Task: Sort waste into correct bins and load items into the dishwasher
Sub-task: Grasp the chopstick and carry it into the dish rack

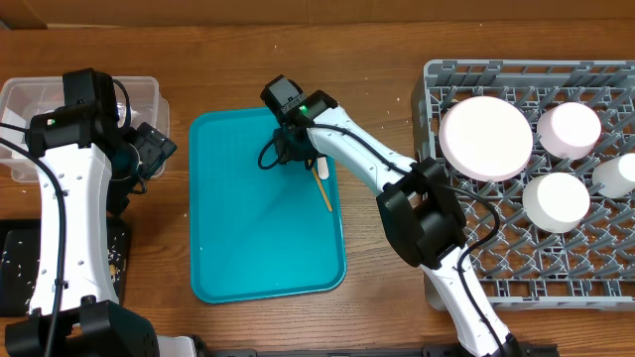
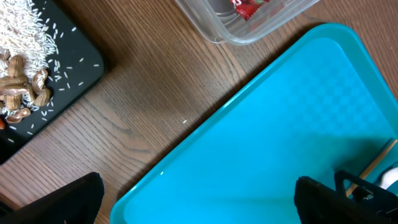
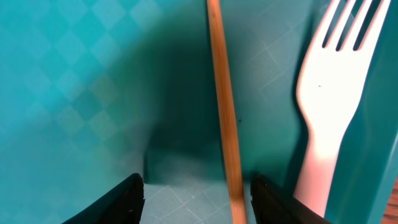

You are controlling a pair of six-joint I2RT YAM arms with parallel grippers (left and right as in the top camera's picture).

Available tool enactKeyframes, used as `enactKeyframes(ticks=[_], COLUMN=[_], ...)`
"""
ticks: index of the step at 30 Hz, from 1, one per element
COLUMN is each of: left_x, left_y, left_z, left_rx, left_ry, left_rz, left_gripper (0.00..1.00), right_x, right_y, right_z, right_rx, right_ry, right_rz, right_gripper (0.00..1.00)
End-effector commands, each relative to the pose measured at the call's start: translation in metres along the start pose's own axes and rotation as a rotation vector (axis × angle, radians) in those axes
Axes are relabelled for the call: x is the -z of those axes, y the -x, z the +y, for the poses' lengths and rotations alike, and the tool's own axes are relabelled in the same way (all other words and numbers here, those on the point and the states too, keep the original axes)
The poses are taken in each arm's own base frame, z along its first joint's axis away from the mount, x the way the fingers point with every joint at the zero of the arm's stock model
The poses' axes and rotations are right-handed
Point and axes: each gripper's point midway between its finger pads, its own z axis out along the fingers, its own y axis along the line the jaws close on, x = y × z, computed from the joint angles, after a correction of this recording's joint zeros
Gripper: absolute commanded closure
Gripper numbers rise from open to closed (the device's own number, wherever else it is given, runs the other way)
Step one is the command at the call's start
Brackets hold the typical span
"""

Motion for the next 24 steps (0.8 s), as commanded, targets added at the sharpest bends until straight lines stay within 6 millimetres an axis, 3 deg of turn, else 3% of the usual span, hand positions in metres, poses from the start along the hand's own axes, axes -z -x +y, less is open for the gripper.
enactKeyframes(ticks=[1,4,9,12,15,20,24], left_x=[-0.001,-0.001,-0.001,-0.001,-0.001,-0.001,-0.001], left_y=[0.001,0.001,0.001,0.001,0.001,0.001,0.001], left_z=[0.001,0.001,0.001,0.001,0.001,0.001,0.001], left_rx=[0.013,0.013,0.013,0.014,0.013,0.013,0.014], left_ry=[0.004,0.003,0.004,0.003,0.003,0.003,0.003], left_rz=[-0.001,-0.001,-0.001,-0.001,-0.001,-0.001,-0.001], left_gripper=[0.0,0.0,0.0,0.0,0.0,0.0,0.0], right_x=[-0.027,-0.038,-0.038,-0.037,-0.034,-0.01,0.032], right_y=[-0.012,-0.02,-0.025,-0.028,-0.029,-0.016,-0.002], right_z=[-0.009,-0.013,-0.011,-0.006,-0.001,0.008,0.011], right_rx=[0.016,0.06,0.07,0.068,0.063,0.053,0.026], right_ry=[-0.064,-0.078,-0.064,-0.036,-0.012,0.02,0.05], right_rz=[0.039,0.072,0.095,0.11,0.119,0.097,0.038], right_gripper=[0.42,0.46,0.75,0.76,0.95,0.96,0.96])
